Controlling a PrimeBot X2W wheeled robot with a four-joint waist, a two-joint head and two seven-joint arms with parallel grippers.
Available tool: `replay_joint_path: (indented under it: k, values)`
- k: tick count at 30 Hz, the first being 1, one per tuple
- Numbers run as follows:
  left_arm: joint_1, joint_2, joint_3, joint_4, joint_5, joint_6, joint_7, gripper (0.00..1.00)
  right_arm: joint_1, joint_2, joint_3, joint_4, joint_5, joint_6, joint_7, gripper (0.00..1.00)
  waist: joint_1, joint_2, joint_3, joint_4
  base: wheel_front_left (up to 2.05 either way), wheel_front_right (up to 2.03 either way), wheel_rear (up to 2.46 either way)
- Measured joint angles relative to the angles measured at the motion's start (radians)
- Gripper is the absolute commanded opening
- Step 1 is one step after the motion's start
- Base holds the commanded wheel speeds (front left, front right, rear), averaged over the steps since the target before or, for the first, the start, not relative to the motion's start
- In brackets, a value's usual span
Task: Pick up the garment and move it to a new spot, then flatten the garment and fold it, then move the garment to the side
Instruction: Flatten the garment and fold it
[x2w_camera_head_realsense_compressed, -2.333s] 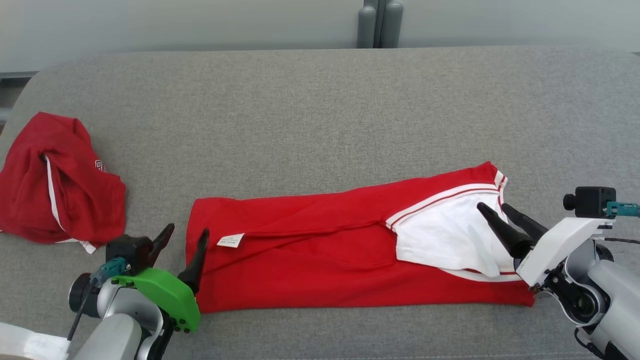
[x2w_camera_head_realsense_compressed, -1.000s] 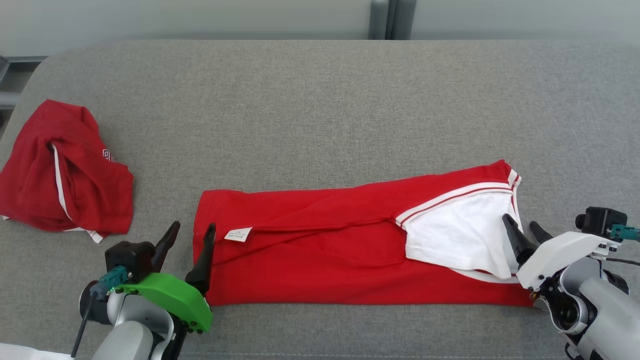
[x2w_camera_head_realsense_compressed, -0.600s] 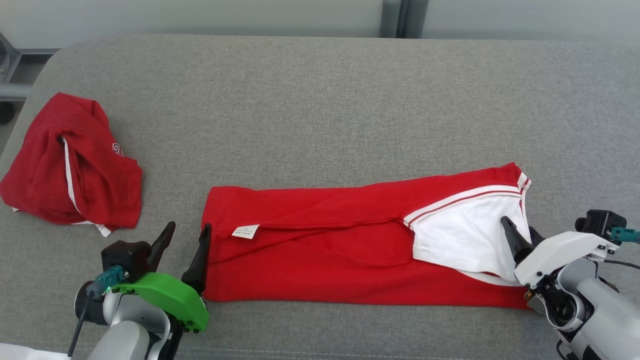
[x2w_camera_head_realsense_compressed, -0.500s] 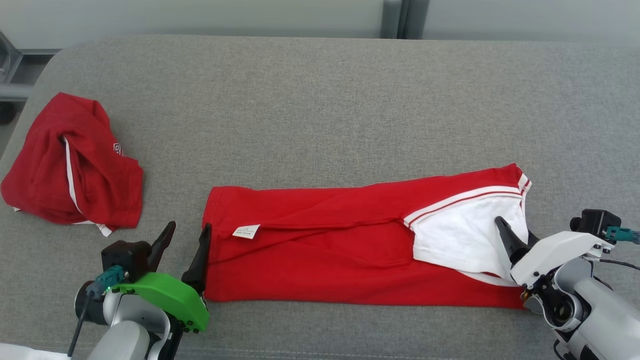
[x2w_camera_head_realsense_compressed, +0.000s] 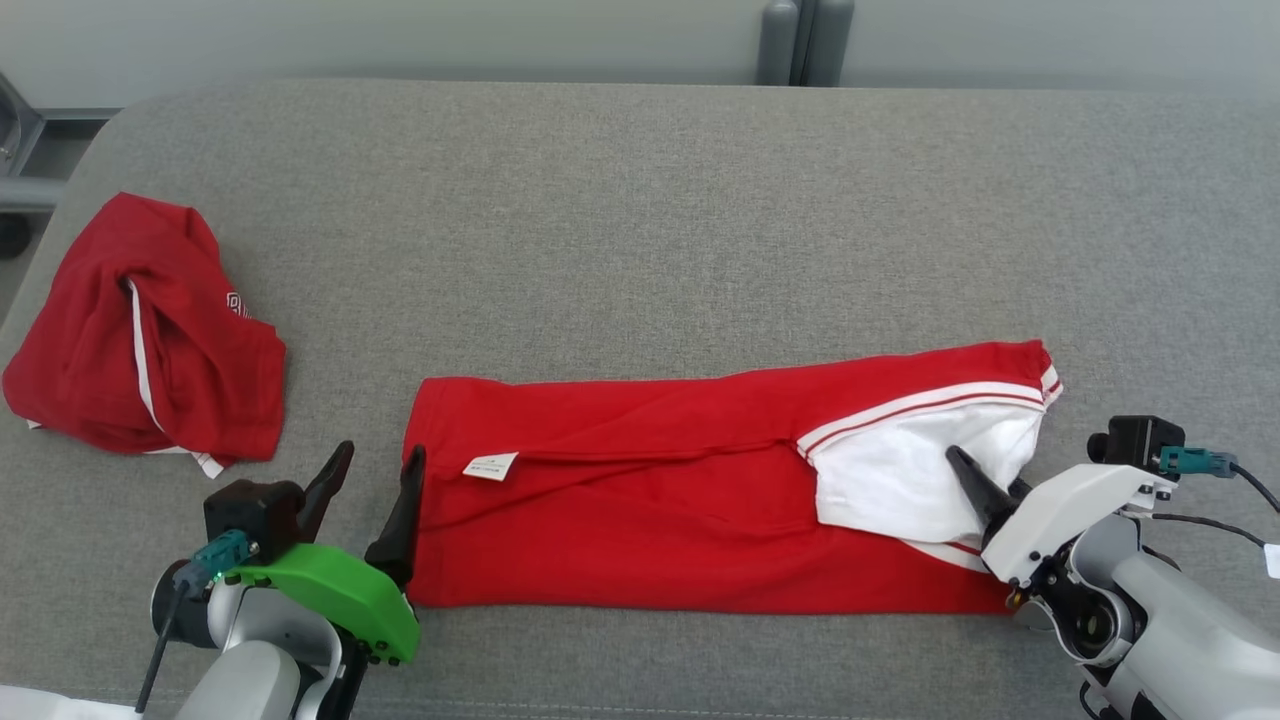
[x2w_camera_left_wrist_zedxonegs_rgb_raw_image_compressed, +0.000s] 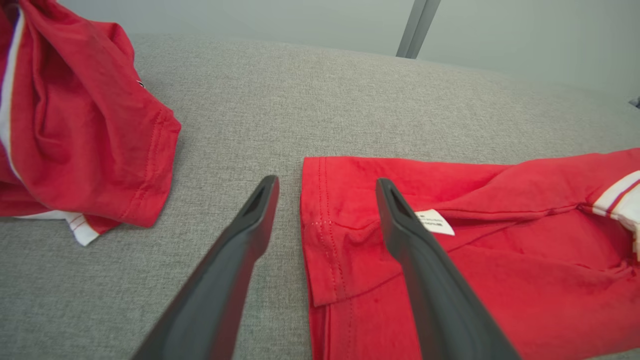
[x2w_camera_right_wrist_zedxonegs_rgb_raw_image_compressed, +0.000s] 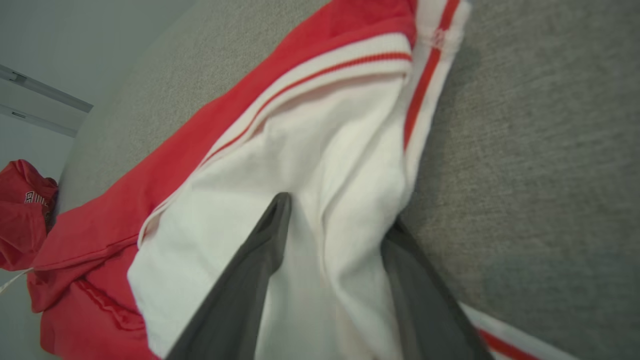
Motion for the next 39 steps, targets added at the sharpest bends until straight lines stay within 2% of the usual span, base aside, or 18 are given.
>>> replay_joint_path:
  k: [13,27,30,39]
  values:
    - [0.006,0.0,0.005,-0.009,-0.002,0.008,-0.001,1.0,-0.012,-0.012,-0.029,0.004,-0.014,0.026,-0.058,0.0,0.0,0.0,-0.014,-0.009,0.0,0.0,0.0]
    - [0.034,0.004,0.003,-0.029,-0.005,0.009,-0.001,1.0,-0.015,-0.166,-0.093,0.004,-0.034,0.034,-0.094,0.0,0.0,0.0,-0.03,-0.066,0.0,0.0,0.0]
    - [0.034,0.004,-0.001,-0.038,-0.005,0.009,0.0,1.0,-0.027,-0.191,-0.093,-0.031,-0.056,0.035,-0.1,0.0,0.0,0.0,-0.035,-0.072,0.0,0.0,0.0]
    - [0.036,0.003,-0.014,-0.037,-0.004,0.008,0.012,1.0,-0.052,-0.176,-0.016,-0.178,-0.105,0.054,-0.075,0.0,0.0,0.0,-0.052,-0.069,0.0,0.0,0.0]
